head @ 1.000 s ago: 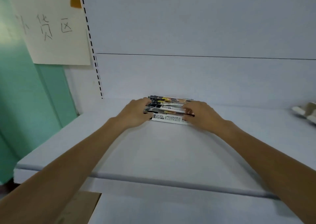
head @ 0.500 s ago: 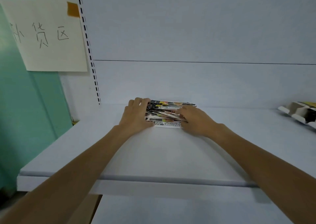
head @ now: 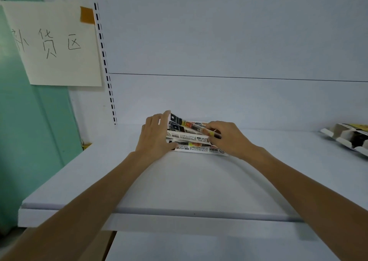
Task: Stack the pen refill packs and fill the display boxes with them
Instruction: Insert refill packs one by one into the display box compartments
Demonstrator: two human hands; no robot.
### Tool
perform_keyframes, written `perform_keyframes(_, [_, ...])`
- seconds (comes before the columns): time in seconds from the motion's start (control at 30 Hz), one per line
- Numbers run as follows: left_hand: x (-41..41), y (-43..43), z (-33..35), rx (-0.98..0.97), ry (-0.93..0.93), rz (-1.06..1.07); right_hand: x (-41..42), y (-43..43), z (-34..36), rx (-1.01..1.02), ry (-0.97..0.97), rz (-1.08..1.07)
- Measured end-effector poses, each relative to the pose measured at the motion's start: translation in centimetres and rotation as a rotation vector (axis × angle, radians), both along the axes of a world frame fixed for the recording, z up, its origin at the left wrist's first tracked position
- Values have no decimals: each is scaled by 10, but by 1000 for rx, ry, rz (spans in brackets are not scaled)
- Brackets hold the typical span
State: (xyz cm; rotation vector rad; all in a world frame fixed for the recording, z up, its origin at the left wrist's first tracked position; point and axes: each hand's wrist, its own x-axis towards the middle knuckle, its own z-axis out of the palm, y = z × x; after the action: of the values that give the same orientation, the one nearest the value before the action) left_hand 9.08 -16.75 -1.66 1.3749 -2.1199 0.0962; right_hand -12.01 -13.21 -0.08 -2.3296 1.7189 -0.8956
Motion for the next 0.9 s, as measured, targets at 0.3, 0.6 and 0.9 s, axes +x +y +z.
perform_keyframes(0.3, [2,10,11,-267,-132,26,11,7,5,-3,14,64])
perform_keyframes(0.6, [0,20,12,-355,-486,-63,17,12,2,19,252,160])
perform_keyframes(0.9, [-11,33,20,-140,-395,-26,4,21,8,-334,272,122])
